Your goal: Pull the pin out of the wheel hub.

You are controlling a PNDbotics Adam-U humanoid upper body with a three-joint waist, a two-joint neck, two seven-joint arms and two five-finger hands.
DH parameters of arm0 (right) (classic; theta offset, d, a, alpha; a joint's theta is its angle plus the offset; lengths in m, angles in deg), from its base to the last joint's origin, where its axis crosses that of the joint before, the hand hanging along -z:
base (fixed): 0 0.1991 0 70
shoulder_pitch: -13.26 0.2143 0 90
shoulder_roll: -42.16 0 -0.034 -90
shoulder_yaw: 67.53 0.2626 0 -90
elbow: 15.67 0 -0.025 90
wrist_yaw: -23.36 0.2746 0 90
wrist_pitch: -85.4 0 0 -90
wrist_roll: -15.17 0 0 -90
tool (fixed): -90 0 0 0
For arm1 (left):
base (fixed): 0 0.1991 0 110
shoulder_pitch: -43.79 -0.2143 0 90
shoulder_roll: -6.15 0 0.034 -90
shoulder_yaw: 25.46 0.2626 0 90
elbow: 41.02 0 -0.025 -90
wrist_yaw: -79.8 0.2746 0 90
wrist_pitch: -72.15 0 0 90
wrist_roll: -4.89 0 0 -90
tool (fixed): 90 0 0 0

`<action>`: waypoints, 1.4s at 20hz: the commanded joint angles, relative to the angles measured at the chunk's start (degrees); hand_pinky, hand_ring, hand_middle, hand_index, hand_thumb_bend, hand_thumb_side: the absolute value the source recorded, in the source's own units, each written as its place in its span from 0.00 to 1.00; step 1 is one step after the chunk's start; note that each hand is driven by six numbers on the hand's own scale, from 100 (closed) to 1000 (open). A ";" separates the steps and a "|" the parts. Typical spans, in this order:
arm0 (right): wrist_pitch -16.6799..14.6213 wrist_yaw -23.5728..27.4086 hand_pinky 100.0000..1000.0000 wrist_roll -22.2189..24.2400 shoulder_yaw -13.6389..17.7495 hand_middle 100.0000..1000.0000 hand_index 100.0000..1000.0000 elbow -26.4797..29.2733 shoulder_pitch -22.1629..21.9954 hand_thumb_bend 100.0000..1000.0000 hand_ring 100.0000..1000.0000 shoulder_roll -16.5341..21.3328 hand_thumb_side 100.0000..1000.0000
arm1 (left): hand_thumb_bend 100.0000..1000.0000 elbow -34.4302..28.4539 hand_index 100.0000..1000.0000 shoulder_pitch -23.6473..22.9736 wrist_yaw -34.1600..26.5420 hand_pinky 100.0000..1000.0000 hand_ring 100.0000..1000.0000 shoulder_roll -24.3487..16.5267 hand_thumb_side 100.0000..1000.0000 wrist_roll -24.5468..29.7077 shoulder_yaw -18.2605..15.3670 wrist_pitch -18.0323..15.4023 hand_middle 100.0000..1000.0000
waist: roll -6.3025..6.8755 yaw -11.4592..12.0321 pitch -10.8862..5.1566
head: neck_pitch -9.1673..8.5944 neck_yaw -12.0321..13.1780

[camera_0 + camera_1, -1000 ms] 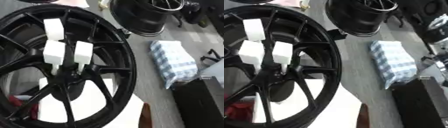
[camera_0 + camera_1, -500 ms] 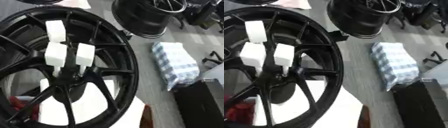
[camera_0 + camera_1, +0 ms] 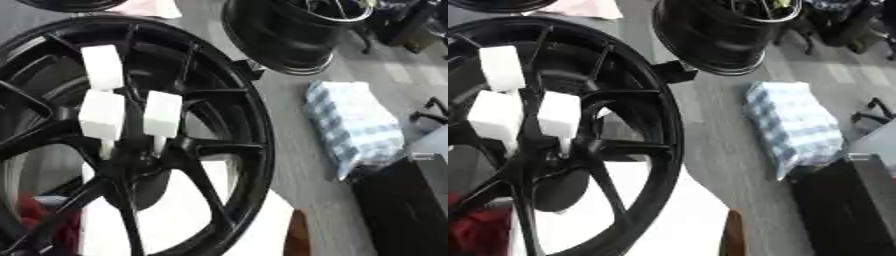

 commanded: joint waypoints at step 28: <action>9.60 -18.24 0.85 -23.09 11.54 1.00 0.97 4.91 -26.51 0.47 1.00 -6.95 0.00 | 0.00 -0.88 0.77 0.50 -1.27 1.00 0.56 -0.33 0.76 2.08 0.73 0.36 0.56 | 1.13 2.08 -1.94 | -0.04 -3.09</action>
